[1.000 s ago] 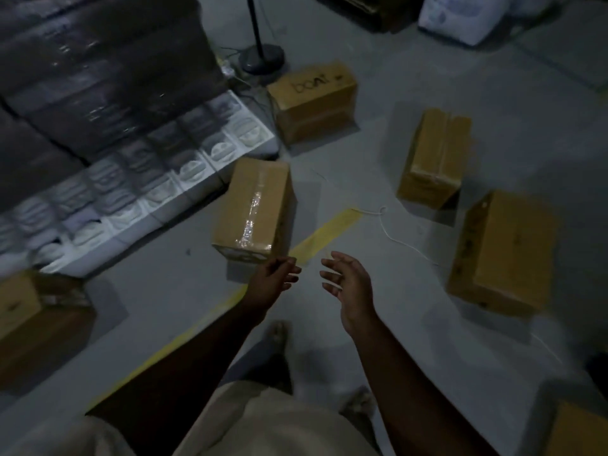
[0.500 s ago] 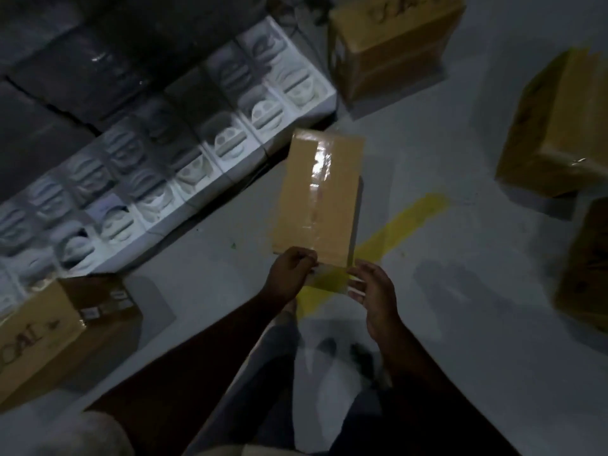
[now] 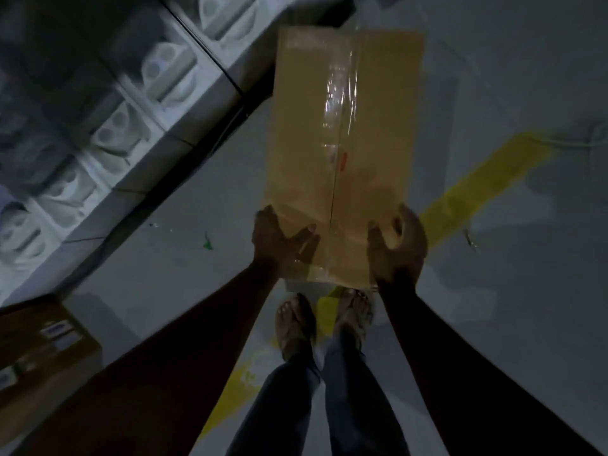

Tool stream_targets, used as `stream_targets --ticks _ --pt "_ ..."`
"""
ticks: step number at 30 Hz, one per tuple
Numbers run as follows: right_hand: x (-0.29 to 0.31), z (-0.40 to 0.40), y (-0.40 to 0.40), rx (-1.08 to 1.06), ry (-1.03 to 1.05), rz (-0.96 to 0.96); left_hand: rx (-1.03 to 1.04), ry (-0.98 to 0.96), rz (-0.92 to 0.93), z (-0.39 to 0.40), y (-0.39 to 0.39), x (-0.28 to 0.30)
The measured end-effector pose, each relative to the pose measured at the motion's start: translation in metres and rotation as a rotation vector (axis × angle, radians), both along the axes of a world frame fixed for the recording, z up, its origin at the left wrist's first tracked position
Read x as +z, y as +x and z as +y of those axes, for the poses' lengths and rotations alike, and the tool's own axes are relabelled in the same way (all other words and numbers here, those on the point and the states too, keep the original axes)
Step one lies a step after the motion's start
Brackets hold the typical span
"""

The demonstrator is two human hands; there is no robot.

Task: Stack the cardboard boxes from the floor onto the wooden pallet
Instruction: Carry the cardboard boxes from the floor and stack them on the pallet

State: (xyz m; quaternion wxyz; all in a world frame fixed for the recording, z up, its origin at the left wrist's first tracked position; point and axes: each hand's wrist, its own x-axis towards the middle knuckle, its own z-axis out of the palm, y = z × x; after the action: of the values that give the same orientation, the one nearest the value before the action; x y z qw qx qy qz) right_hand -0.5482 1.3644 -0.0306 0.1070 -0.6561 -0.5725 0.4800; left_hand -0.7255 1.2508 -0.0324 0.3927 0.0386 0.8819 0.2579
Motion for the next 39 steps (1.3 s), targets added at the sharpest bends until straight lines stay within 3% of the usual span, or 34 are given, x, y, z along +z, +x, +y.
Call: stream_targets --ticks 2,6,9,14,20,25,29,39 --pt "-0.032 0.005 0.014 -0.075 -0.059 -0.056 0.04 -0.056 -0.027 -0.004 -0.009 -0.035" --pt "-0.062 0.0 0.033 -0.151 -0.429 0.035 0.128 -0.058 -0.085 -0.021 -0.016 -0.071" --pt "-0.044 -0.006 0.038 -0.119 -0.43 0.144 0.094 -0.011 -0.052 -0.031 -0.02 -0.059" --pt "0.043 -0.013 0.056 -0.212 -0.429 0.266 0.021 0.035 -0.013 -0.027 -0.011 0.027" --pt "0.199 -0.026 0.115 -0.268 -0.312 0.256 -0.16 0.007 0.007 -0.037 0.038 0.176" --pt "0.338 -0.075 0.181 -0.407 -0.277 0.266 -0.365 0.04 0.052 -0.045 0.096 0.31" --pt "0.426 -0.133 0.243 -0.591 -0.196 0.267 -0.58 0.177 0.037 -0.057 0.145 0.402" --pt "0.531 -0.342 0.387 -1.151 -0.021 0.324 -1.202 0.288 0.029 -0.084 0.32 0.523"
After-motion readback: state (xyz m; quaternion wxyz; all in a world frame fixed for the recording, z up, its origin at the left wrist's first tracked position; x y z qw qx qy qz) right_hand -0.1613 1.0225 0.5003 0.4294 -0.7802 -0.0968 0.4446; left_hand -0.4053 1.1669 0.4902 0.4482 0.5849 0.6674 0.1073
